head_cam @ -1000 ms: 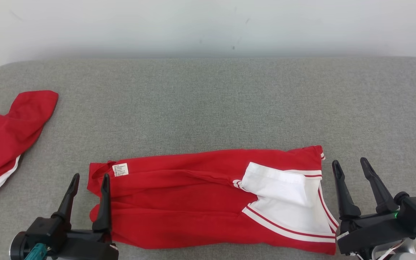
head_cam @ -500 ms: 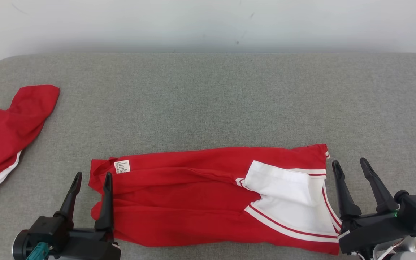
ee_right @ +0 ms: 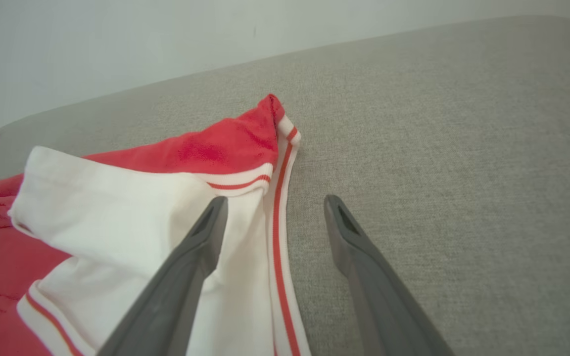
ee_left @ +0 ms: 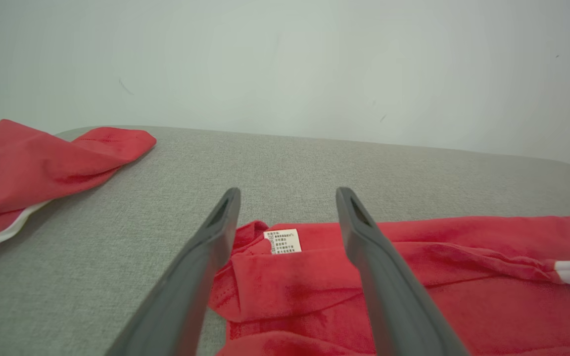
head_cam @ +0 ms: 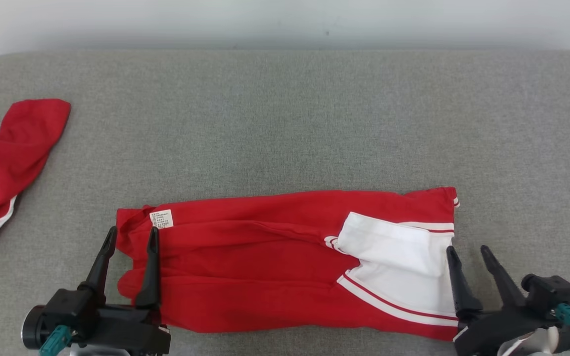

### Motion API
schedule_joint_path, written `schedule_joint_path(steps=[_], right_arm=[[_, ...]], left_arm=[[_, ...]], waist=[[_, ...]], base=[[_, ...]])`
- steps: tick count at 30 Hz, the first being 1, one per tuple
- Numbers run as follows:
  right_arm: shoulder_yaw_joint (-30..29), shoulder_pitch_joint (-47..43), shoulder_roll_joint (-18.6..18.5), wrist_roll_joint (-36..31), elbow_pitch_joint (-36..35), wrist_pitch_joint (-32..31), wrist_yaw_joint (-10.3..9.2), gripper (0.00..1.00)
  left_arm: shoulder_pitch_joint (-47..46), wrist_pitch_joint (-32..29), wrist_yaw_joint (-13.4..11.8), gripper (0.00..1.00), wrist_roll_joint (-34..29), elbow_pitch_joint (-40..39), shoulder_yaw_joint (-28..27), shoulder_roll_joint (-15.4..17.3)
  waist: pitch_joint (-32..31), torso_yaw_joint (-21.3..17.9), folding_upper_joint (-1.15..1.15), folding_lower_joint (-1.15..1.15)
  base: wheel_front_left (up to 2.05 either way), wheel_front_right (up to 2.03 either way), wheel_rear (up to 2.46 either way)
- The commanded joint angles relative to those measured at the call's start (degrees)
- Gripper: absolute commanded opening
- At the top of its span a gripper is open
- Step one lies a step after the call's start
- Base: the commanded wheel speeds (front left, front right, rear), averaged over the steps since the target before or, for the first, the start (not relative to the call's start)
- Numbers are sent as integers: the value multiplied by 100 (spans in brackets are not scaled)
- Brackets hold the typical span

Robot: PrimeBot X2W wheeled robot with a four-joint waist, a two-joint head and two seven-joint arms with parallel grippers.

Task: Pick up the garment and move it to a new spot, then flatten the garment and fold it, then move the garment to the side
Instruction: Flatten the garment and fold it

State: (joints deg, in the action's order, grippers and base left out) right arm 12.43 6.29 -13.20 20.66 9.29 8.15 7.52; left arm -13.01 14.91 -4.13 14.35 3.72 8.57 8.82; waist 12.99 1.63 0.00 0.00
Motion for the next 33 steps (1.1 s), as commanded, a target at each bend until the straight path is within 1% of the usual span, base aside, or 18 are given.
schedule_joint_path(steps=[1,8,9,10,11,14,17,22,28,30,33], right_arm=[[60,79,27,72,107,46,-6,100],[523,433,91,365,896,251,-6,100],[574,465,100,413,997,262,-6,75],[613,506,91,445,1081,290,-6,41],[644,535,89,501,1155,312,-6,0],[742,608,72,603,1337,364,-4,0],[689,621,19,667,1421,433,-6,0],[259,557,-181,777,1510,601,-23,0],[-407,496,-419,681,1502,701,-10,0],[-524,490,-461,636,1433,710,-8,0],[-536,489,-486,532,1202,712,-8,0]], left_arm=[[-69,17,13,100,-48,-16,-20,11],[-173,17,29,100,-124,-50,-19,-18],[-189,17,35,100,-135,-48,-23,-18],[-204,17,37,100,-141,-48,-27,-20],[-211,17,38,100,-149,-53,-33,-23],[-210,17,32,100,-177,-76,-42,-35],[-193,17,28,100,-175,-96,-57,-32],[-100,17,18,100,-174,-180,-89,-36],[-47,17,3,100,-192,-240,-117,-46],[-29,17,3,100,-204,-250,-118,-51],[9,17,3,100,-197,-235,-121,-47]], waist=[[107,9,0,0],[302,68,0,0],[315,74,0,0],[324,79,0,0],[331,85,0,0],[340,97,0,0],[328,96,0,0],[270,57,0,0],[195,-43,0,0],[164,-73,0,0],[94,-107,0,0]], base=[[0,0,0],[0,0,0],[0,0,0],[0,0,0],[0,0,0],[0,0,0],[0,0,0],[0,0,0],[0,0,0],[0,0,0],[0,0,0]])
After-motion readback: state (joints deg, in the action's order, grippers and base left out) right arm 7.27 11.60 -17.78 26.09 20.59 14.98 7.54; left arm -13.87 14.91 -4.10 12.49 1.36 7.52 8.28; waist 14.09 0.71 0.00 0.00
